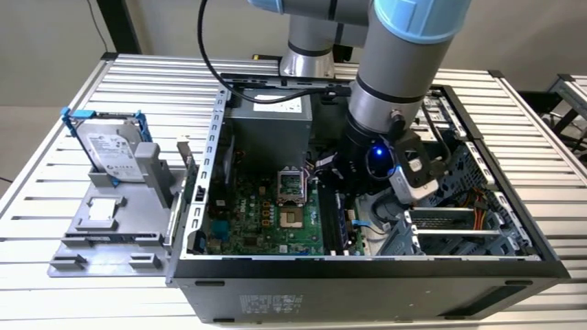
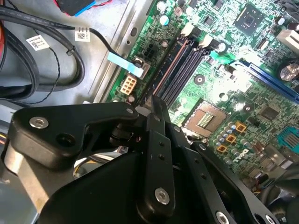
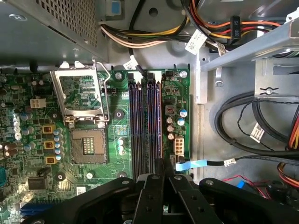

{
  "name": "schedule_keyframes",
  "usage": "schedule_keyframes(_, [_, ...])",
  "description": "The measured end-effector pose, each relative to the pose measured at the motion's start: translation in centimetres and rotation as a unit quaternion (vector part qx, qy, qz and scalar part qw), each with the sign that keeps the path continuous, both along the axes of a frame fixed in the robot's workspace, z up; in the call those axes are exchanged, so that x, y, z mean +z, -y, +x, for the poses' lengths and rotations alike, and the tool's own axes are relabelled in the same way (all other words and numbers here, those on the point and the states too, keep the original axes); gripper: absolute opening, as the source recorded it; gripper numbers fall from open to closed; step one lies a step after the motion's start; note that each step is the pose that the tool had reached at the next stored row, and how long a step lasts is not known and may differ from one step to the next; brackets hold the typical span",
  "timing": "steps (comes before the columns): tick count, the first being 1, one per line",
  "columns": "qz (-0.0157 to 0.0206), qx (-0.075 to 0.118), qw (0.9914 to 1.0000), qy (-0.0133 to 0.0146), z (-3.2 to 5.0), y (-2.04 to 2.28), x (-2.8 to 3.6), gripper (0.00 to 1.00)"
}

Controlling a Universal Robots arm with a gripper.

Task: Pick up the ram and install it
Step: 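Press down the ram until it locks into place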

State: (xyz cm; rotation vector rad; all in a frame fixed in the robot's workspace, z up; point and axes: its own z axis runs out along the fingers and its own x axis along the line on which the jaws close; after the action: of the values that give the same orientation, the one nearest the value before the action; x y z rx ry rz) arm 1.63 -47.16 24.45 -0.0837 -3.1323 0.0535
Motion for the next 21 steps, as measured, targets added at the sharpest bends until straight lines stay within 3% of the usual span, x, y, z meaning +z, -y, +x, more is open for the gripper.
schedule_keyframes(6, [0.0,0.0,1.0,-0.0009,0.02,0.0,0.0,0.0])
schedule_keyframes(10, [0.0,0.027,0.99963,-0.0009,0.02,0.0,0.0,0.0])
schedule_keyframes(13, [0.0,0.049,0.99881,-0.0009,0.02,0.0,0.0,0.0])
schedule_keyframes(16, [0.0,0.075,0.99721,-0.0009,0.02,0.0,0.0,0.0])
schedule_keyframes(21, [-0.0005,0.097,0.99533,-0.0009,0.02,0.0,0.0,0.0])
